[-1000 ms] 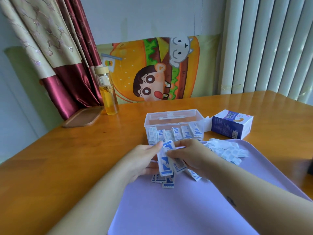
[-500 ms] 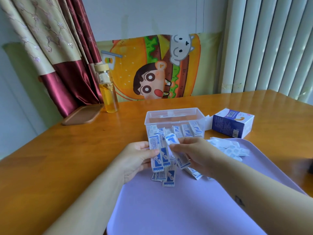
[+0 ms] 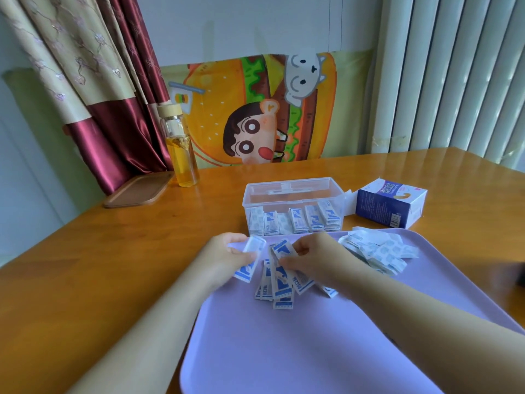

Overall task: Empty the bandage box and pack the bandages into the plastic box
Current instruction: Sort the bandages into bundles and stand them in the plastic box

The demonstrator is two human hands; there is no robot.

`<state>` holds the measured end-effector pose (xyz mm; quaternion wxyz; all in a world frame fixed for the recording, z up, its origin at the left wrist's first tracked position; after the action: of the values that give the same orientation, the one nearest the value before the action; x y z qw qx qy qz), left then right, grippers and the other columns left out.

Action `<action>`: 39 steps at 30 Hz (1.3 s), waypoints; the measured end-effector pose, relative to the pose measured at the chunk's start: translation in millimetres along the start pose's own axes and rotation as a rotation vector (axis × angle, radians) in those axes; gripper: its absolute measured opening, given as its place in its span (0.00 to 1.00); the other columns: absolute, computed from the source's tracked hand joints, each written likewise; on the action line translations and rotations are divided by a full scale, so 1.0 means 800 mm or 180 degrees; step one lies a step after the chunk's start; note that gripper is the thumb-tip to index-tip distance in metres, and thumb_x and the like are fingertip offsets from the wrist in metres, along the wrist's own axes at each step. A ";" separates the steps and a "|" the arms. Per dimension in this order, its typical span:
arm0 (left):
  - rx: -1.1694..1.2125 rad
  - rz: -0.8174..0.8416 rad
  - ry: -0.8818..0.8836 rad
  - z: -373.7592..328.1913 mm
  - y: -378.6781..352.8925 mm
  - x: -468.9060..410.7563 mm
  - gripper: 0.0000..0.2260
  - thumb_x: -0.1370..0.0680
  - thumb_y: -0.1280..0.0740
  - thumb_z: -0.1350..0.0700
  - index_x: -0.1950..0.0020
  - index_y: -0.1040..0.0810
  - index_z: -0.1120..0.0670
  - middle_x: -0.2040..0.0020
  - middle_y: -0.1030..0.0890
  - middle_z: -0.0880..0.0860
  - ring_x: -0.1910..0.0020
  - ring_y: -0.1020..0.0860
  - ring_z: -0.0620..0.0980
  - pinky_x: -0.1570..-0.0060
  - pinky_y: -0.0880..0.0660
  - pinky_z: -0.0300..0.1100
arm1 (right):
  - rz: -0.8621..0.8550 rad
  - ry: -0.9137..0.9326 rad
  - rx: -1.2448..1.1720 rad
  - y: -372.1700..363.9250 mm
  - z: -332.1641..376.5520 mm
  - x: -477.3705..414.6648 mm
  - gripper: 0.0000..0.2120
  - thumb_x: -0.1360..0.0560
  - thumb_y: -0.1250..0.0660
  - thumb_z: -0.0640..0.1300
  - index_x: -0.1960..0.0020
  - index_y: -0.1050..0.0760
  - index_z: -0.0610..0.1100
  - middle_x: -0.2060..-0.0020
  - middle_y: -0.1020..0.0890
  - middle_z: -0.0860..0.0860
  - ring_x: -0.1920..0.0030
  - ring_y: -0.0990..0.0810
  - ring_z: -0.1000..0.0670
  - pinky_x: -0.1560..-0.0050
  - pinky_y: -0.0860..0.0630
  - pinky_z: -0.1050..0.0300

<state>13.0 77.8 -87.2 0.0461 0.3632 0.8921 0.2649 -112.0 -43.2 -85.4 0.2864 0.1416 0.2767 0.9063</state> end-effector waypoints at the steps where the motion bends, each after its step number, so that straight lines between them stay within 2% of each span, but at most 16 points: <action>1: -0.0185 0.0115 0.0013 0.001 -0.008 0.001 0.23 0.26 0.28 0.55 0.33 0.29 0.52 0.49 0.19 0.55 0.52 0.20 0.51 0.51 0.28 0.41 | -0.0016 0.0057 0.0132 -0.001 -0.001 0.000 0.07 0.27 0.31 0.48 0.61 0.24 0.46 0.68 0.20 0.53 0.68 0.23 0.52 0.68 0.29 0.62; 3: -0.0292 0.0301 0.0021 0.002 -0.022 0.003 0.24 0.27 0.28 0.52 0.33 0.30 0.50 0.47 0.20 0.53 0.49 0.21 0.50 0.51 0.29 0.39 | -0.0066 0.0100 0.0210 0.002 -0.003 0.001 0.05 0.27 0.31 0.48 0.58 0.25 0.48 0.67 0.21 0.54 0.68 0.22 0.52 0.69 0.28 0.63; 5: -0.0289 0.0329 -0.0017 0.003 -0.029 0.003 0.24 0.26 0.28 0.52 0.32 0.30 0.51 0.45 0.21 0.52 0.48 0.21 0.49 0.53 0.28 0.35 | -0.0165 0.0104 0.0084 0.007 -0.004 0.001 0.05 0.27 0.31 0.47 0.58 0.26 0.49 0.68 0.22 0.56 0.71 0.23 0.57 0.75 0.31 0.70; 8: -0.0089 0.0360 -0.0003 0.003 -0.029 0.006 0.19 0.24 0.31 0.55 0.34 0.28 0.57 0.50 0.19 0.53 0.54 0.20 0.48 0.53 0.22 0.40 | -0.0285 0.0143 -0.0283 0.015 -0.001 0.002 0.06 0.27 0.31 0.45 0.52 0.25 0.46 0.67 0.20 0.55 0.70 0.22 0.59 0.77 0.32 0.72; 11: -0.0230 0.0335 -0.0058 -0.002 -0.019 0.013 0.05 0.20 0.37 0.58 0.47 0.23 0.53 0.56 0.20 0.53 0.62 0.21 0.44 0.63 0.23 0.35 | -0.0201 0.0047 -0.0377 0.007 0.001 0.001 0.12 0.27 0.30 0.45 0.45 0.27 0.45 0.65 0.19 0.54 0.70 0.21 0.59 0.72 0.26 0.67; 13: -0.0483 0.0240 -0.0133 -0.006 -0.010 0.017 0.05 0.20 0.38 0.56 0.53 0.24 0.51 0.57 0.22 0.53 0.62 0.23 0.44 0.65 0.24 0.32 | -0.0153 0.0008 -0.0364 -0.001 0.002 0.000 0.15 0.27 0.30 0.45 0.43 0.29 0.45 0.64 0.20 0.54 0.74 0.22 0.61 0.74 0.28 0.69; 17: -0.0453 0.0295 -0.0092 -0.006 -0.006 0.018 0.04 0.19 0.40 0.56 0.51 0.26 0.51 0.55 0.23 0.51 0.58 0.22 0.42 0.61 0.23 0.33 | -0.0146 0.0045 0.0268 -0.004 0.005 0.001 0.20 0.26 0.32 0.49 0.38 0.34 0.46 0.66 0.27 0.53 0.71 0.28 0.59 0.82 0.38 0.71; 20: -0.0264 0.0379 -0.0015 -0.002 -0.009 0.017 0.03 0.19 0.40 0.57 0.51 0.28 0.51 0.56 0.23 0.51 0.59 0.22 0.42 0.61 0.22 0.34 | -0.0210 0.0087 0.0379 0.000 0.008 -0.002 0.21 0.26 0.32 0.49 0.37 0.35 0.46 0.70 0.28 0.52 0.72 0.30 0.56 0.76 0.36 0.65; 22: -0.0091 0.0389 0.0083 0.001 -0.009 0.018 0.06 0.19 0.39 0.57 0.45 0.25 0.52 0.54 0.21 0.49 0.55 0.21 0.43 0.60 0.21 0.34 | -0.0234 0.0115 0.0293 -0.001 0.013 -0.001 0.22 0.26 0.33 0.50 0.37 0.36 0.47 0.71 0.27 0.52 0.72 0.28 0.53 0.73 0.34 0.61; 24: -0.0029 0.0394 0.0140 0.001 -0.010 0.017 0.10 0.19 0.39 0.57 0.39 0.24 0.56 0.52 0.21 0.49 0.54 0.21 0.44 0.60 0.22 0.35 | -0.0225 0.0176 0.0395 -0.006 0.018 -0.001 0.23 0.26 0.33 0.53 0.35 0.37 0.48 0.67 0.23 0.52 0.66 0.22 0.51 0.68 0.29 0.58; 27: -0.0005 0.0410 0.0112 0.000 -0.010 0.019 0.12 0.20 0.38 0.58 0.37 0.25 0.57 0.51 0.21 0.50 0.53 0.21 0.44 0.57 0.21 0.36 | -0.0185 0.0248 0.0757 0.002 0.025 -0.001 0.27 0.26 0.34 0.55 0.32 0.38 0.47 0.54 0.20 0.48 0.56 0.20 0.48 0.55 0.24 0.53; 29: 0.0060 0.0430 0.0122 0.003 -0.010 0.019 0.13 0.21 0.36 0.58 0.36 0.26 0.57 0.49 0.21 0.52 0.51 0.21 0.45 0.55 0.21 0.37 | 0.0000 0.0137 0.0363 0.017 0.028 0.002 0.25 0.25 0.34 0.52 0.33 0.37 0.45 0.48 0.21 0.46 0.54 0.21 0.48 0.51 0.22 0.52; 31: 0.0169 0.0438 0.0165 0.007 -0.010 0.018 0.13 0.21 0.35 0.58 0.37 0.25 0.57 0.49 0.21 0.54 0.51 0.21 0.48 0.56 0.21 0.38 | 0.0475 -0.0190 -0.0519 0.021 0.027 0.014 0.20 0.24 0.33 0.47 0.35 0.34 0.46 0.45 0.22 0.45 0.50 0.20 0.47 0.49 0.20 0.50; 34: 0.0440 0.0471 0.0307 0.006 -0.015 0.021 0.06 0.21 0.36 0.62 0.47 0.22 0.55 0.51 0.24 0.56 0.52 0.25 0.49 0.60 0.21 0.37 | 0.1010 -0.0575 -0.0905 0.010 0.017 0.033 0.17 0.24 0.33 0.43 0.37 0.29 0.47 0.40 0.24 0.46 0.44 0.24 0.45 0.47 0.21 0.49; 36: 0.0561 0.0522 0.0358 0.003 -0.019 0.021 0.12 0.21 0.38 0.64 0.38 0.25 0.56 0.44 0.25 0.55 0.46 0.25 0.49 0.59 0.20 0.38 | 0.1017 -0.0651 -0.0917 0.004 0.013 0.035 0.16 0.24 0.33 0.42 0.38 0.29 0.46 0.41 0.24 0.46 0.47 0.25 0.47 0.47 0.23 0.51; 39: 0.0938 0.0643 0.0520 -0.001 -0.026 0.023 0.24 0.21 0.40 0.67 0.26 0.38 0.55 0.33 0.30 0.55 0.39 0.26 0.52 0.54 0.21 0.44 | 0.0918 -0.0689 -0.1139 -0.002 0.017 0.029 0.13 0.23 0.35 0.39 0.39 0.29 0.45 0.47 0.23 0.46 0.53 0.25 0.50 0.49 0.24 0.53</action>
<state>-13.8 77.5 -94.7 -0.1069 0.4310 0.8810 0.1634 -123.9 -22.9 -72.8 0.2026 0.2230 0.0565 0.9519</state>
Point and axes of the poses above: each hand's wrist, its own x-axis away from the middle knuckle, its own y-axis out of the back of the hand, z = x × y, the point moved 5 cm from there along -x, towards the middle knuckle
